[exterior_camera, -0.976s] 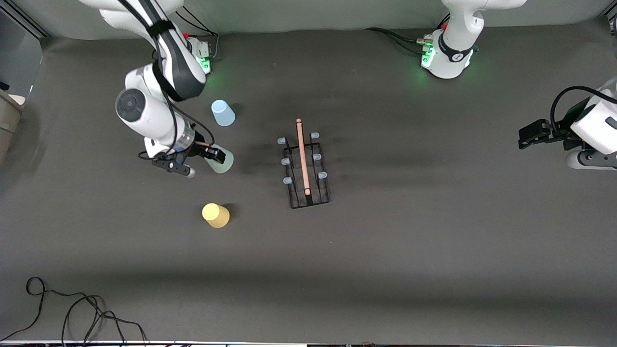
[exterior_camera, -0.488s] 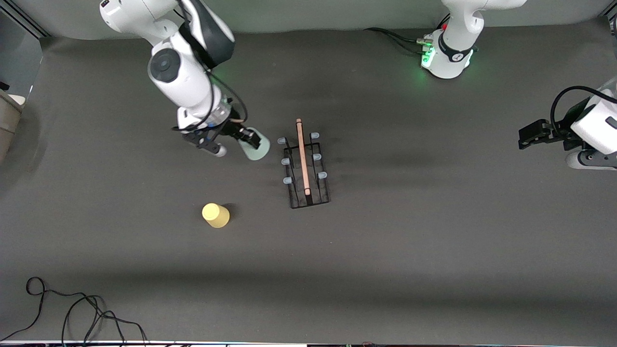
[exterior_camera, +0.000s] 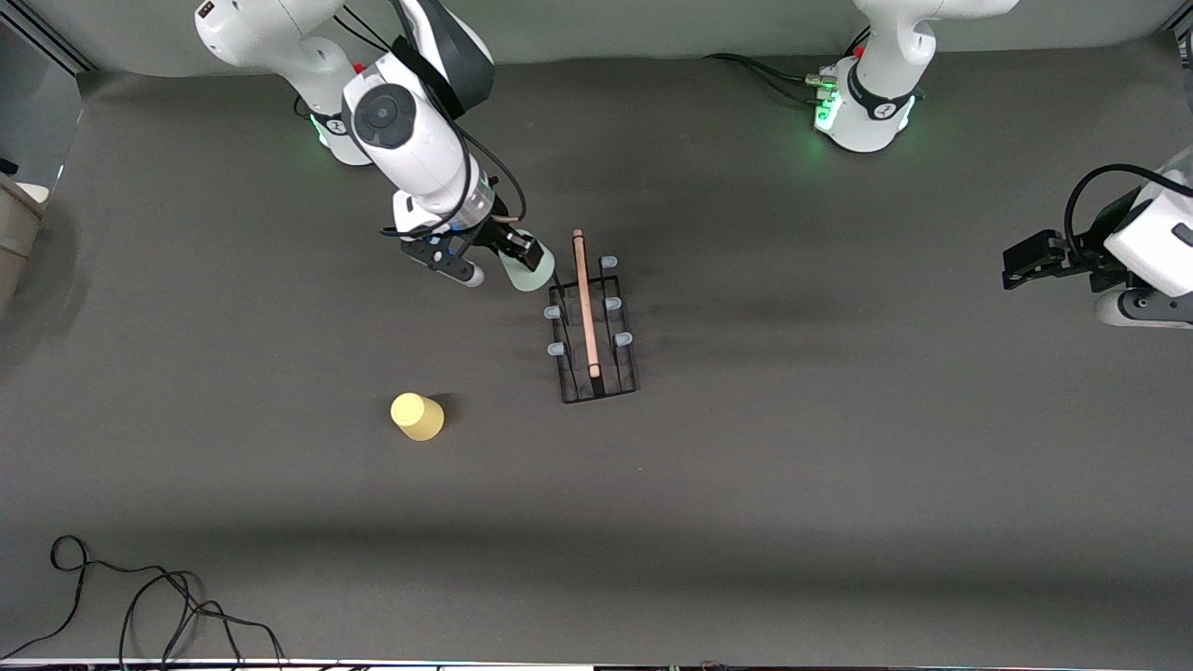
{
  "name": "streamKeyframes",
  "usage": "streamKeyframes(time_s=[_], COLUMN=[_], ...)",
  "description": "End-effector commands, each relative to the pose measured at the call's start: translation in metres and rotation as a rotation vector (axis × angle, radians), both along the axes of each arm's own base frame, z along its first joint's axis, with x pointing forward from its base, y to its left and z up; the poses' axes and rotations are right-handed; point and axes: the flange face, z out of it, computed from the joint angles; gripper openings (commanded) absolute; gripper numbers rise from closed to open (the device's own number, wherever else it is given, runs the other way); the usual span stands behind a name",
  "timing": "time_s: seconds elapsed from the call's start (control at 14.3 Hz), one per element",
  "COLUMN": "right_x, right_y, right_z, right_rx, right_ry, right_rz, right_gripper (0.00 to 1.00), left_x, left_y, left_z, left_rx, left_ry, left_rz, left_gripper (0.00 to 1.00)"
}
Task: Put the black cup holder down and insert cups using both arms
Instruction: 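Carry the green cup to the rack and set it on a peg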
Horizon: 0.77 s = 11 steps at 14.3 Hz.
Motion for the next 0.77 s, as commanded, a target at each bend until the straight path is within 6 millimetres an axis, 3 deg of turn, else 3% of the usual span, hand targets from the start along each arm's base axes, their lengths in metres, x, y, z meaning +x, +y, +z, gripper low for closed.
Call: streamKeyframes(time_s=[0.0, 0.21, 0.28, 0.35, 0.42, 0.49, 0.7], right_x=[0.003, 0.009, 0.013, 0.016, 0.018, 0.02, 0.025], right_y=[0.014, 0.019, 0.022, 0.025, 0.027, 0.028, 0.028], right_z=[-0.012, -0.023, -0.027, -0.03, -0.036, -0.036, -0.03], right_rx=[-0.002, -0.006, -0.008, -0.011, -0.017, -0.017, -0.01], right_ry=[0.006, 0.004, 0.006, 0.007, 0.013, 0.012, 0.002], right_rz=[-0.022, -0.036, -0.048, -0.051, -0.053, -0.057, -0.049], right_gripper=[0.0, 0.0, 0.07, 0.44, 0.92, 0.99, 1.0], left_x=[0.0, 0.0, 0.0, 0.0, 0.0, 0.0, 0.001], left_y=[-0.002, -0.002, -0.002, -0.003, -0.002, -0.003, -0.002], left_z=[0.005, 0.005, 0.005, 0.005, 0.005, 0.005, 0.005], left_rx=[0.015, 0.015, 0.015, 0.013, 0.015, 0.015, 0.013], left_ry=[-0.009, -0.009, -0.009, -0.009, -0.009, -0.009, -0.012], left_rz=[-0.023, -0.021, -0.02, -0.023, -0.02, -0.023, -0.02], left_gripper=[1.0, 1.0, 1.0, 1.0, 1.0, 1.0, 1.0])
